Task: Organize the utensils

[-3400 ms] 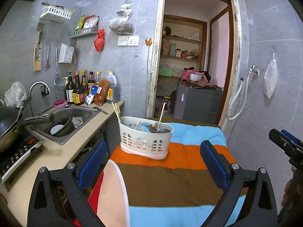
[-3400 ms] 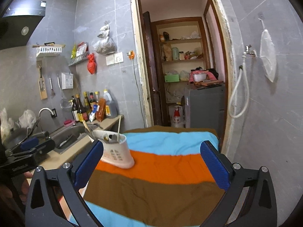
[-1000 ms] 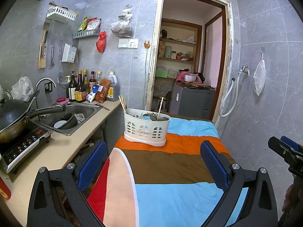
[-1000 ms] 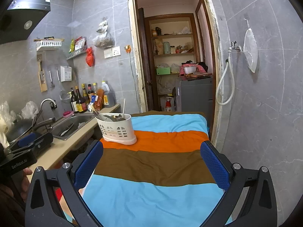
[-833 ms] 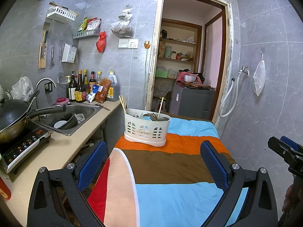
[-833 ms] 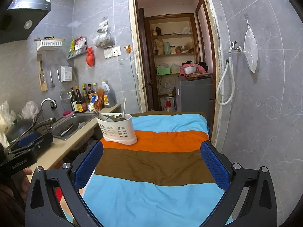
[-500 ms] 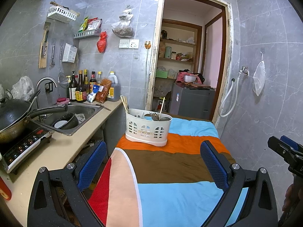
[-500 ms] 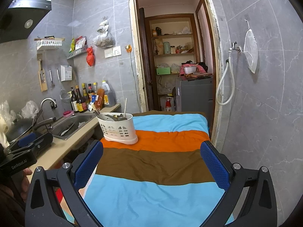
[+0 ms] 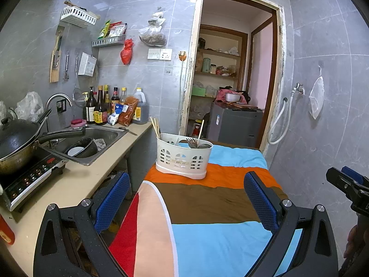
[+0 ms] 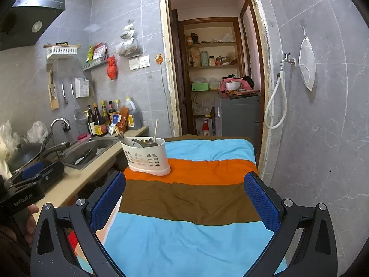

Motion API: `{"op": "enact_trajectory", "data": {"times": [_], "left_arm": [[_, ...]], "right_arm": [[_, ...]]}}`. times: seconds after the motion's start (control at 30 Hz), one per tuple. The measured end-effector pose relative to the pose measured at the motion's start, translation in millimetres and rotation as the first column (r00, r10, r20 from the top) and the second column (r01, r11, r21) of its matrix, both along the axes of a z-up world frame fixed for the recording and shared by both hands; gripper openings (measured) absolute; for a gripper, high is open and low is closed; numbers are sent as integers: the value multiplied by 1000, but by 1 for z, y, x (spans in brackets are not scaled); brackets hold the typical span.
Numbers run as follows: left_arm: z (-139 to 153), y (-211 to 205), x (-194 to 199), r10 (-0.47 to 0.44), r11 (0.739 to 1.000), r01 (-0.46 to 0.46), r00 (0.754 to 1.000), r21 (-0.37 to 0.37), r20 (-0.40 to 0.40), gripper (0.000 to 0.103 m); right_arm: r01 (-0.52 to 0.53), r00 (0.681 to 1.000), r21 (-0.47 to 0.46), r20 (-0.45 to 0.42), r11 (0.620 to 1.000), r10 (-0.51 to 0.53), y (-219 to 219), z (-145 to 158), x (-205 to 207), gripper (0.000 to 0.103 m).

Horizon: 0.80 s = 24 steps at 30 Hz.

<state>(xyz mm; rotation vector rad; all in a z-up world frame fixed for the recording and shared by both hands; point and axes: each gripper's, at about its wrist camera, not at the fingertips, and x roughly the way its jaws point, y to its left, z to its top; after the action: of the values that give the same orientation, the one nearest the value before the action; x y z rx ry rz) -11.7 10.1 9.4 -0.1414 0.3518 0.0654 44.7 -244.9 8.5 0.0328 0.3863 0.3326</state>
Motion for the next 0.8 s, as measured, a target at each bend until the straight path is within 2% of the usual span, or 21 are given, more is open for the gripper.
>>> {"op": "enact_trajectory", "data": {"times": [0.53, 0.8], "left_arm": [[0, 4, -1, -1, 1000, 1, 1000, 1, 2, 97], [0, 3, -2, 1, 1000, -1, 1000, 25, 14, 97]], "right_arm": [[0, 1000, -1, -2, 1000, 0, 6, -1, -2, 103], [-1, 1000, -1, -2, 1000, 1, 4, 0, -1, 103]]}}
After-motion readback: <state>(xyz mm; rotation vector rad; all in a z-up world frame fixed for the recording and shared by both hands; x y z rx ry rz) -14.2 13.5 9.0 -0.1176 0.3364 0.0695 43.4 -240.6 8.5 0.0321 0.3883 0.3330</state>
